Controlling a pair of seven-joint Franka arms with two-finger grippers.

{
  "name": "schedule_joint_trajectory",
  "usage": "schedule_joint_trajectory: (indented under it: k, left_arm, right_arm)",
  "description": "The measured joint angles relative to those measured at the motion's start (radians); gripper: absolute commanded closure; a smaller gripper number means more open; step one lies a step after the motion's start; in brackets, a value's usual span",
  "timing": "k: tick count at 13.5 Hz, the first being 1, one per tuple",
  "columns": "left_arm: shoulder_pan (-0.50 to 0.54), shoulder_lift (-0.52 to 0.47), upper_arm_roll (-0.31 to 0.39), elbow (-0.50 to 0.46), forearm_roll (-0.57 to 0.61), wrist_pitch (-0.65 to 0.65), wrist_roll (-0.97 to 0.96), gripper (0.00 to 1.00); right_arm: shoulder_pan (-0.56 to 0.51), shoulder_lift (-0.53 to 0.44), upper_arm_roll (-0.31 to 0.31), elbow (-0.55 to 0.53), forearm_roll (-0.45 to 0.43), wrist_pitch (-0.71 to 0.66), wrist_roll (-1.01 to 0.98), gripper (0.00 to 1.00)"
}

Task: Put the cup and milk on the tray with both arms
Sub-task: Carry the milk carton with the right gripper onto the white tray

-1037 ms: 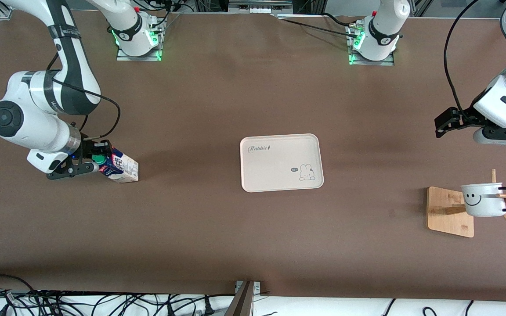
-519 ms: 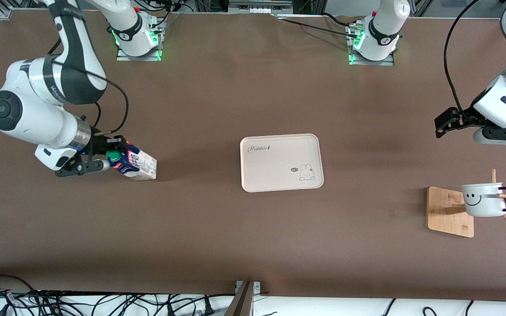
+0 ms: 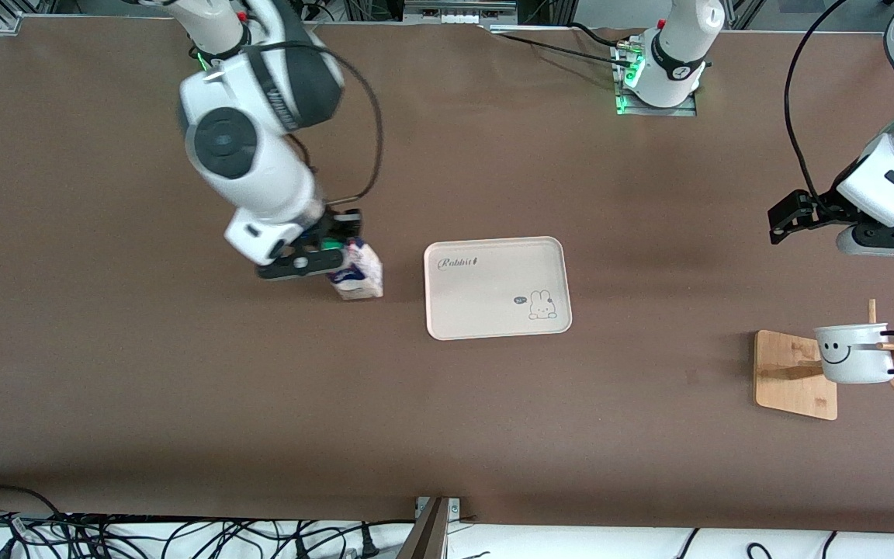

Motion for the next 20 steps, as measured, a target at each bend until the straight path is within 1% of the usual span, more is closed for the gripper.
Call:
schedule_joint_trajectory:
  k: [2, 4, 9, 11, 15, 16, 17, 18, 20]
  left_arm:
    - [0.0, 0.0, 0.0, 0.0, 0.0, 0.0, 0.0, 0.0]
    - [0.0, 0.0, 0.0, 0.0, 0.0, 0.0, 0.0, 0.0]
    - [0.0, 0.001, 0.0, 0.0, 0.0, 0.0, 0.0, 0.0]
    - [0.0, 0.001, 0.0, 0.001, 0.0, 0.0, 0.0, 0.0]
    - [0.0, 0.001, 0.0, 0.001, 0.0, 0.0, 0.0, 0.0]
    - [0.0, 0.001, 0.0, 0.001, 0.0, 0.0, 0.0, 0.0]
    - [0.0, 0.001, 0.0, 0.001, 0.0, 0.0, 0.0, 0.0]
    - [0.0, 0.001, 0.0, 0.001, 0.0, 0.0, -0.001, 0.0]
    - [0.0, 0.002, 0.0, 0.004, 0.0, 0.0, -0.001, 0.0]
  right_arm:
    - [0.048, 0.065, 0.0, 0.074, 0.018, 0.002, 0.048, 0.51]
    - [0.085, 0.105, 0.0, 0.112, 0.022, 0.005, 0.089, 0.51]
    - [0.176, 0.174, 0.0, 0.121, 0.022, 0.123, 0.131, 0.51]
    - [0.183, 0.2, -0.001, 0.122, 0.02, 0.152, 0.131, 0.5]
    - [0.183, 0.224, -0.007, 0.125, 0.004, 0.166, 0.131, 0.5]
    - [0.183, 0.226, -0.007, 0.126, 0.002, 0.169, 0.131, 0.48]
    - [0.183, 0.227, -0.007, 0.127, 0.002, 0.171, 0.131, 0.27]
    - [0.183, 0.228, -0.007, 0.127, 0.001, 0.172, 0.131, 0.0]
    - [0.183, 0.231, -0.008, 0.127, 0.001, 0.173, 0.131, 0.0]
